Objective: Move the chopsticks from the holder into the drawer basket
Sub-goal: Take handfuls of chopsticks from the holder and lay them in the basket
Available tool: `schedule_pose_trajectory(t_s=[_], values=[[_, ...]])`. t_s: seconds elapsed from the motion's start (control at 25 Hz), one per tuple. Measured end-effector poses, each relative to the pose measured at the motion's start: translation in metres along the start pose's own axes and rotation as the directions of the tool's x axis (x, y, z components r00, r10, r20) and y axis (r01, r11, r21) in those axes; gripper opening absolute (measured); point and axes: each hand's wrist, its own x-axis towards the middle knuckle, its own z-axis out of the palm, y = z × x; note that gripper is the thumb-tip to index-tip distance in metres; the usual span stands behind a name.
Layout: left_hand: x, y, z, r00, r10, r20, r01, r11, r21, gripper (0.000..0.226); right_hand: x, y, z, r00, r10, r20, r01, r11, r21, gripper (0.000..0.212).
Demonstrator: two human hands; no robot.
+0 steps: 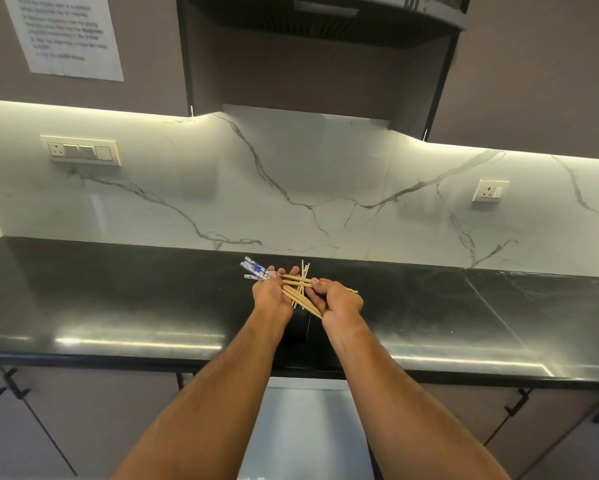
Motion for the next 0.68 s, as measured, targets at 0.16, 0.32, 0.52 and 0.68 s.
schedule_pose_trajectory(t_s=[0.16,0.32,0.52,0.68], values=[[0.004,0.000,0.001,0.996,0.070,-0.058,-0.067,0.996,0.057,0.020,0.013,0.006,-0.018,0.978,-0.177,-0.113,0.154,0.970,-0.187,0.019],[0.001,-0.002,0.002,0.990,0.142,0.015,-0.143,0.976,0.163,0.019,0.023,0.006,-0.039,0.987,-0.039,-0.155,0.016,0.989,-0.146,0.031],[-0.006,-0.013,0.002,0.981,0.132,0.143,-0.160,0.965,0.209,0.017,0.027,0.012,-0.048,0.982,0.168,0.087,-0.158,0.981,-0.108,0.056],[-0.008,-0.013,0.002,0.969,0.122,0.214,-0.180,0.944,0.278,0.017,0.028,0.017,-0.045,0.957,0.236,0.166,-0.213,0.966,-0.145,0.063]])
